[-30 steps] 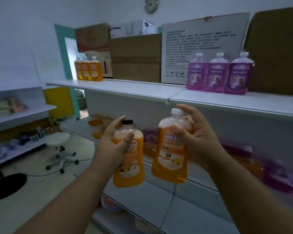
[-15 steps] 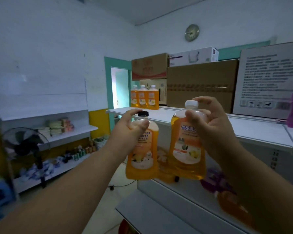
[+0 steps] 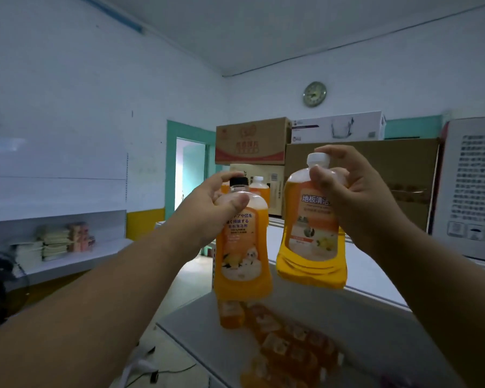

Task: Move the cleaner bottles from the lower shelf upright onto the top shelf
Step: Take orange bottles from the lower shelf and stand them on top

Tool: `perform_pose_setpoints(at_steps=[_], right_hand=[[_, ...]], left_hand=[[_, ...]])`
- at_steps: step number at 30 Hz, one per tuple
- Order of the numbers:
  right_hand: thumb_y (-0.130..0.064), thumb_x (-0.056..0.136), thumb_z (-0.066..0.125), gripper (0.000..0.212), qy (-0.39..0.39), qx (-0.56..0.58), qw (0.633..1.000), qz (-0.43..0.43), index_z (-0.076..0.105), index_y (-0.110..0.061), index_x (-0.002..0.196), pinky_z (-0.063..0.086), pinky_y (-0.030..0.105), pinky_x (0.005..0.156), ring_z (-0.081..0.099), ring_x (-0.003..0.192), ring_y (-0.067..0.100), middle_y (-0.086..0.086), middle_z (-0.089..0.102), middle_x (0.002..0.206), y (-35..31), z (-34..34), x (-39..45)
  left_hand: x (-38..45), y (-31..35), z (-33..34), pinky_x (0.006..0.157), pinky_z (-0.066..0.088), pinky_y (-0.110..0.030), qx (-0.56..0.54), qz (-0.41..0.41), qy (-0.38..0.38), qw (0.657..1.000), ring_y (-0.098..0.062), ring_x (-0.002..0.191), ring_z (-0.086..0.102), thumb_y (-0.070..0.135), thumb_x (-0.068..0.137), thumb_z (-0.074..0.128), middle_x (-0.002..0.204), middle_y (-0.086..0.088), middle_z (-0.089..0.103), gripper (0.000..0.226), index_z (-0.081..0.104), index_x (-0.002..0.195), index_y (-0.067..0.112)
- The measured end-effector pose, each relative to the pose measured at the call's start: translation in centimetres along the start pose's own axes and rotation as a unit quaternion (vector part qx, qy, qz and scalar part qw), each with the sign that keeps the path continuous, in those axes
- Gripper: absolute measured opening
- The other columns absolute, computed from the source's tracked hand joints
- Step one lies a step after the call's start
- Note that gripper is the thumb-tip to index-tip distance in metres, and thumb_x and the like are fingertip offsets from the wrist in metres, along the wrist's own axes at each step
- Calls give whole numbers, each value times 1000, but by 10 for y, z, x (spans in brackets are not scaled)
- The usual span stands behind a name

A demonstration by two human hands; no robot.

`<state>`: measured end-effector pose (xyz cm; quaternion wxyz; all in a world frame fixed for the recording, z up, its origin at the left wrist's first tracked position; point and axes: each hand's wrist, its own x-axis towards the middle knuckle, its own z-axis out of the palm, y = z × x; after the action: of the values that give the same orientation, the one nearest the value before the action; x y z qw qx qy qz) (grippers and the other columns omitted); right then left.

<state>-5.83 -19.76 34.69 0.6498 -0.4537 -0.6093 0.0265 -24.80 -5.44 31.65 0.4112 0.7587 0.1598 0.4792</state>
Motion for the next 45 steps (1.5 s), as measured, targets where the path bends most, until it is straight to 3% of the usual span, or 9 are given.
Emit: perform_pose_setpoints(at_steps=[5,10,17,20,23,30,34,38,45], right_hand=[[-40,89,62,34,13,-91,996,-2,51,-35,121,58,28,61,70,83,10,-4,62,101,39,8,55],[-39,93,60,32,22,-209,977,19,45,-42,121,58,26,60,69,80,15,-3,57,105,96,33,97],[-36,89,67,30,75,-269,956,84,49,-52,107,61,32,66,68,88,14,-4,62,103,171,65,137],[-32,89,68,33,100,-282,947,118,52,-43,116,61,44,76,68,93,18,-1,63,107,190,70,143],[-34,88,69,38,116,-312,934,131,49,-45,119,61,39,74,66,96,18,-7,61,109,195,76,144],[-36,62,91,122,52,-477,856,191,1,-68,138,55,31,78,56,99,17,-3,34,121,196,83,130],[-39,63,90,126,55,-525,824,206,-6,-62,142,52,30,76,54,98,20,5,41,127,207,81,142],[-36,68,88,125,67,-554,795,238,-7,-53,148,55,36,79,57,101,26,13,43,135,229,79,164],[-29,70,87,121,78,-547,795,251,-4,-51,148,56,46,86,59,108,31,15,44,136,262,69,191]], left_hand=[[43,-33,-16,65,61,-31,-73,25,30,997,-21,92,71,53,78,56,116,6,62,36,58,114,56],[93,-72,-28,59,57,-22,-107,85,-6,991,-4,87,70,52,80,56,114,11,62,30,59,108,60],[182,-136,-49,67,60,-26,-136,109,-61,983,-18,95,67,46,91,55,121,14,57,31,55,120,55],[211,-161,-48,65,59,-25,-148,109,-94,979,-16,93,68,45,89,58,122,10,57,32,56,120,55],[230,-183,-44,62,56,-19,-158,110,-119,974,-6,90,70,35,96,58,113,15,61,30,57,119,54],[241,-204,-39,53,49,-10,-149,126,-134,971,13,84,64,43,93,59,112,26,51,39,47,115,73],[242,-213,-39,62,42,-10,-35,164,-116,979,-6,108,48,61,80,64,132,19,38,70,20,132,76],[234,-230,-37,72,44,-18,13,157,-143,977,-8,107,49,43,68,87,146,13,34,112,3,134,77],[226,-238,-34,56,42,-3,-11,149,-127,981,12,91,47,40,72,84,115,43,32,108,4,134,78]])
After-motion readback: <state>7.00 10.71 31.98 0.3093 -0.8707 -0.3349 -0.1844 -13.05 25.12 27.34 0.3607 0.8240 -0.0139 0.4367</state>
